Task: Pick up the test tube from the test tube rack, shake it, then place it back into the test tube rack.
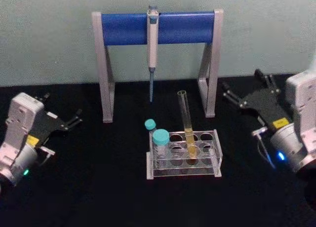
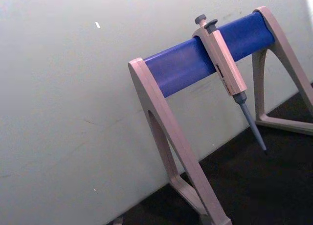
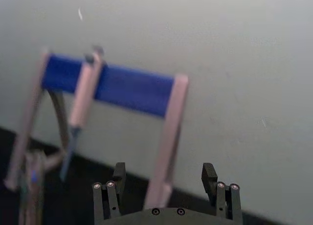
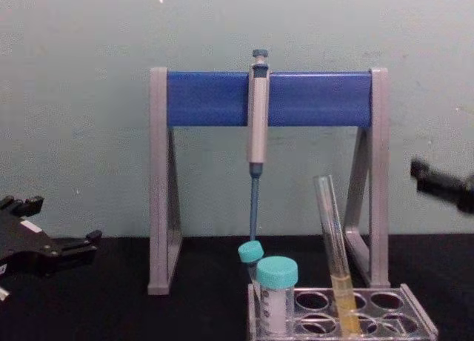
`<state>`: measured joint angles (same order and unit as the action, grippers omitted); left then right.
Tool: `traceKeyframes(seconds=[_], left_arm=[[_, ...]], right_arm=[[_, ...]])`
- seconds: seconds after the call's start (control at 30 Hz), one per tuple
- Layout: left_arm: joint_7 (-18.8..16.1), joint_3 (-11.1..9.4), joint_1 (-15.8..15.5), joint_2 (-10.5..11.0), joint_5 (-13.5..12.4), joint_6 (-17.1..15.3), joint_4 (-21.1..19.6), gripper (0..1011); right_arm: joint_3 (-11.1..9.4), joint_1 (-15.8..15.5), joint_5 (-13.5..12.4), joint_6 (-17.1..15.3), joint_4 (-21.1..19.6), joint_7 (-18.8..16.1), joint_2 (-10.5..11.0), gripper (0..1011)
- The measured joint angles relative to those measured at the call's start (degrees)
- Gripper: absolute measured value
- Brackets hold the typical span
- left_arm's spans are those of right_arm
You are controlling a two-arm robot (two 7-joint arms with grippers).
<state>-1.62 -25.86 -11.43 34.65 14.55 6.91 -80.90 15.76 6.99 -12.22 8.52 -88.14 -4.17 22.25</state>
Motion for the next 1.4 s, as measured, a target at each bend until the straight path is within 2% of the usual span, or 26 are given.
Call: traceKeyframes(seconds=[0.17,0.4,0.53,1.4], left_arm=[[0.00,0.00,0.00,0.00,0.00,0.00,0.00,1001],[0.00,0.00,0.00,0.00,0.00,0.00,0.00,1001],[0.00,0.00,0.00,0.00,0.00,0.00,0.00,1001],[0.00,0.00,0.00,0.00,0.00,0.00,0.00,1002]], right_arm=[[0.45,-0.64,2.83,-4.37,1.68,2.44,-1.23,1000],[0.30,-0.92,4.53,-7.20,3.58,3.17,-2.40,1000],[-0.26,-0.86,4.53,-8.03,4.34,2.93,-3.00,1000],[-0.03,-0.90,4.65,-7.84,4.06,3.08,-2.77,1000]])
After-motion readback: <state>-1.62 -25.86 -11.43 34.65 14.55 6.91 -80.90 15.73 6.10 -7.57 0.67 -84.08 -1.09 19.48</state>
